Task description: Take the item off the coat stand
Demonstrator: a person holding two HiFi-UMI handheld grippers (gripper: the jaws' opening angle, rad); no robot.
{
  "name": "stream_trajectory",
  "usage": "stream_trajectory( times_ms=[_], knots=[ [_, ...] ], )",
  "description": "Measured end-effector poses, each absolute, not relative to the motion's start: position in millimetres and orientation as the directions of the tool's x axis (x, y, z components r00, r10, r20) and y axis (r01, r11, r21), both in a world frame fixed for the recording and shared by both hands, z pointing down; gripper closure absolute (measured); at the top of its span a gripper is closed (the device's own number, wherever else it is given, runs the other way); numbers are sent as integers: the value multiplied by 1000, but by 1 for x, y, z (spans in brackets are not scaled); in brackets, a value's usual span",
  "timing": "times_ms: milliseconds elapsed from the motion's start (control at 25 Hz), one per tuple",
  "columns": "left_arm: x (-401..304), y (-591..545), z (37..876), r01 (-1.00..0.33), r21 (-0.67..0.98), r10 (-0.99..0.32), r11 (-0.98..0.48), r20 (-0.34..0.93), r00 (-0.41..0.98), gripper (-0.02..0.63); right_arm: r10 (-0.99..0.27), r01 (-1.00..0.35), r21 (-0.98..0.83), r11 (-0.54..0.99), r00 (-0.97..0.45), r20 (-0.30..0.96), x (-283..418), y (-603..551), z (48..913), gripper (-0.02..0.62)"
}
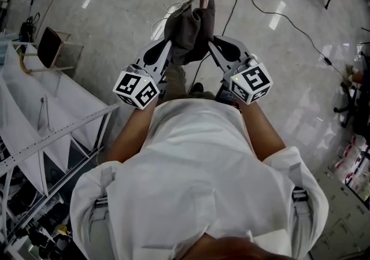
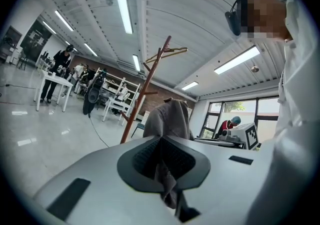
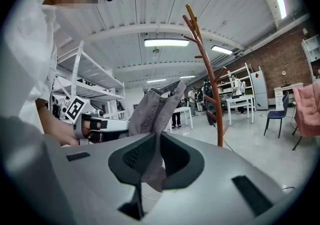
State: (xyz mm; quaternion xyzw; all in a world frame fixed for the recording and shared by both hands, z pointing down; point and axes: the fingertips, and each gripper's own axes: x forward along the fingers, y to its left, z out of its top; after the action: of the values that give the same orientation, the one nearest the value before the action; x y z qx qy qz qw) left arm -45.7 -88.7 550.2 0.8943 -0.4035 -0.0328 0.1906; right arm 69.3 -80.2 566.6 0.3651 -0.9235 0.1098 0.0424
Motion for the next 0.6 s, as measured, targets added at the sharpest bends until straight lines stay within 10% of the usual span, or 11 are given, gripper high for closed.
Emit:
stream_trajectory(
  times_ms=[600],
  knots=[
    [-34,-88,567,-676,403,-688,-617,141,712,586,-703,-717,-221,661,-695,152,84,-75,578,551]
  ],
)
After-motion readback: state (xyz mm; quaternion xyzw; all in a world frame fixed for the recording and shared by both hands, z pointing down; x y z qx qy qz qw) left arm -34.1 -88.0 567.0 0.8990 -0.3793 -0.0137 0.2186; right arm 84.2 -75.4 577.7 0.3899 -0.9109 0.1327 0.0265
